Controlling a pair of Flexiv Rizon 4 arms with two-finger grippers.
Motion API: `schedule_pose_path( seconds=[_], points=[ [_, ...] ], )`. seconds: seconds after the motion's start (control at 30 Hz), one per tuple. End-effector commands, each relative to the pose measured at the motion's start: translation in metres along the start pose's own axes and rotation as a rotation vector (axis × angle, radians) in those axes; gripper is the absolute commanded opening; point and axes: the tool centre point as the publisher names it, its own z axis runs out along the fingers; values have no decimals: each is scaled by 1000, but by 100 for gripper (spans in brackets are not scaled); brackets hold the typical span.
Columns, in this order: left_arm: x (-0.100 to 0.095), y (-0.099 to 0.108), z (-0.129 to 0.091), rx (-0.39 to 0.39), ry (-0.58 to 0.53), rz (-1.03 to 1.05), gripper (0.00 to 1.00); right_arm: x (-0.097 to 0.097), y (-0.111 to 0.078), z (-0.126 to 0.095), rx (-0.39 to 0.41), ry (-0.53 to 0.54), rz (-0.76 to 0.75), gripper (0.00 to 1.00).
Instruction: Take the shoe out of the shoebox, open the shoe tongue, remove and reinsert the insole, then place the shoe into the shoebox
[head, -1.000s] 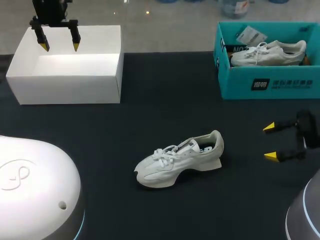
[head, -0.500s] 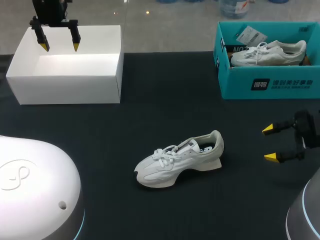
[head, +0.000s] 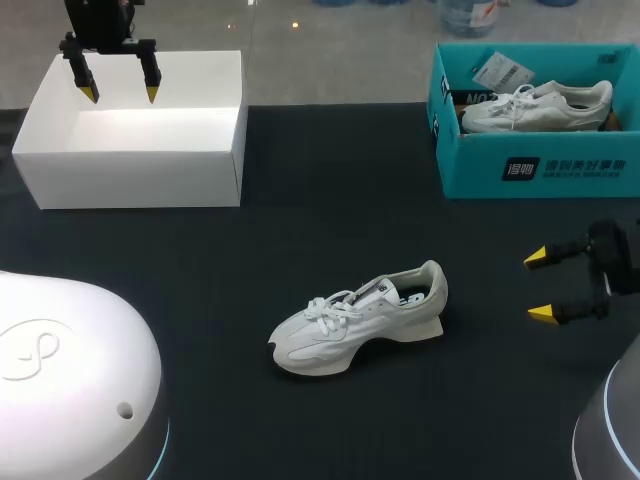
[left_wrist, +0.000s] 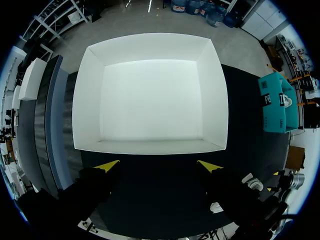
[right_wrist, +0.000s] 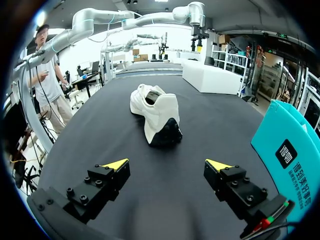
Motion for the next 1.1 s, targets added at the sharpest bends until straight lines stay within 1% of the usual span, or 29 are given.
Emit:
schedule_pose_path(
  seconds=[0.03,0.17,0.3,0.43,0.67,0.77,0.87,1.0,1.07,1.1],
  points=[
    [0,0,0,0,0,0,100,-1,4,10,-6,3,-16,100],
    [0,0,0,0,0,0,100,-2,10,25,-15,7,-30,100],
    [0,0,0,0,0,0,100,-5,16,40,-15,36,-51,100],
    [0,0,0,0,0,0,100,-5,20,46,-24,44,-58,100],
    [0,0,0,0,0,0,100,-4,20,56,-31,70,-58,100],
    [0,0,0,0,0,0,100,-5,18,56,-14,54,-45,100],
    [0,0,0,0,0,0,100,-5,15,50,-21,34,-35,100],
    [0,0,0,0,0,0,100,-1,7,35,-21,-44,-4,100],
    [0,0,0,0,0,0,100,2,3,25,-53,-68,13,100],
    [0,0,0,0,0,0,100,3,2,20,-54,-74,16,100]
  ],
)
